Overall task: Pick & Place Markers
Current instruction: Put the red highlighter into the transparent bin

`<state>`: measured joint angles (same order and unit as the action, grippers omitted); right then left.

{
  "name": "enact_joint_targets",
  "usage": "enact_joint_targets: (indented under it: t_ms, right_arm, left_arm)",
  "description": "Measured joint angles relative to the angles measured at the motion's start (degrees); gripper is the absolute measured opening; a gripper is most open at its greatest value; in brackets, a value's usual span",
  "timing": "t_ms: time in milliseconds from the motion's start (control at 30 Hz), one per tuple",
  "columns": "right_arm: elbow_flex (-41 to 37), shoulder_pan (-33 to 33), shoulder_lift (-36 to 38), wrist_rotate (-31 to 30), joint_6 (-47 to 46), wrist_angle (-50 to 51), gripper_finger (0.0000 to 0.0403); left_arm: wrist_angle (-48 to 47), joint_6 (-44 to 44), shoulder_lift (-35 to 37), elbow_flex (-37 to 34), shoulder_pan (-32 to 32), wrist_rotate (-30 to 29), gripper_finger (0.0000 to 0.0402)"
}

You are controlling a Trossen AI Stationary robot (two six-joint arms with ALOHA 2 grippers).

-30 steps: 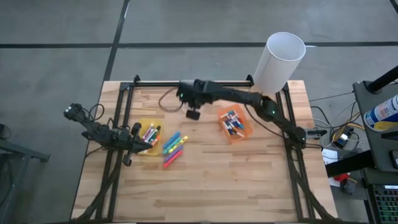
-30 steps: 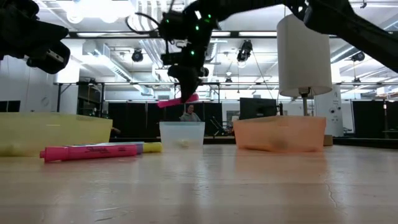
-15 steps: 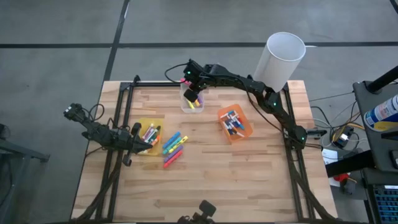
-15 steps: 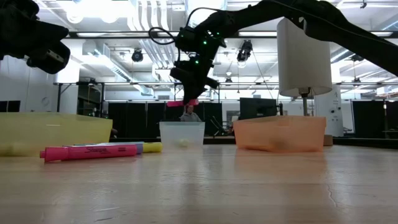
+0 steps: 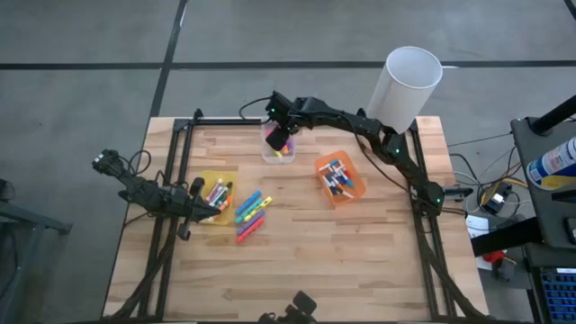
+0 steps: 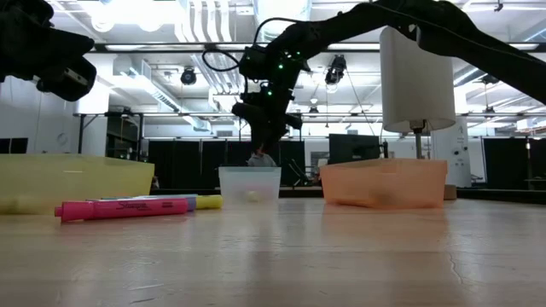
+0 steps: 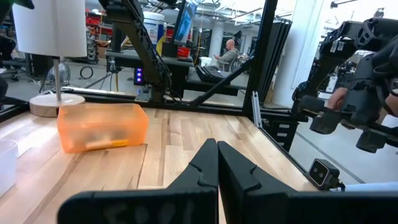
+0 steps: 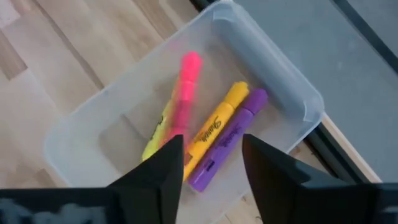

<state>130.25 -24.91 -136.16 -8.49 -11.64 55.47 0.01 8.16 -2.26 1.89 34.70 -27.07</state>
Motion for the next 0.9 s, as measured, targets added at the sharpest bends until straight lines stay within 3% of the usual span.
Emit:
enact_joint_targets:
  t_ms: [167,367,900]
  right_arm:
    - [-0.5,0.1,0.0,0.0,0.3,0.1,0.0181]
    - [-0.4,2.9,0.3,3.4,5.8,-0.6,0.018]
    - [-1.1,22.1,-0.1,4.5,28.2,-5.6,0.016]
  left_arm:
    - [0.0,0.0,0.0,0.0,0.0,0.0,0.0]
    - [0.0,0.0,0.0,0.0,0.0,0.0,0.0]
    - [0.0,0.0,0.0,0.0,0.0,0.0,0.0]
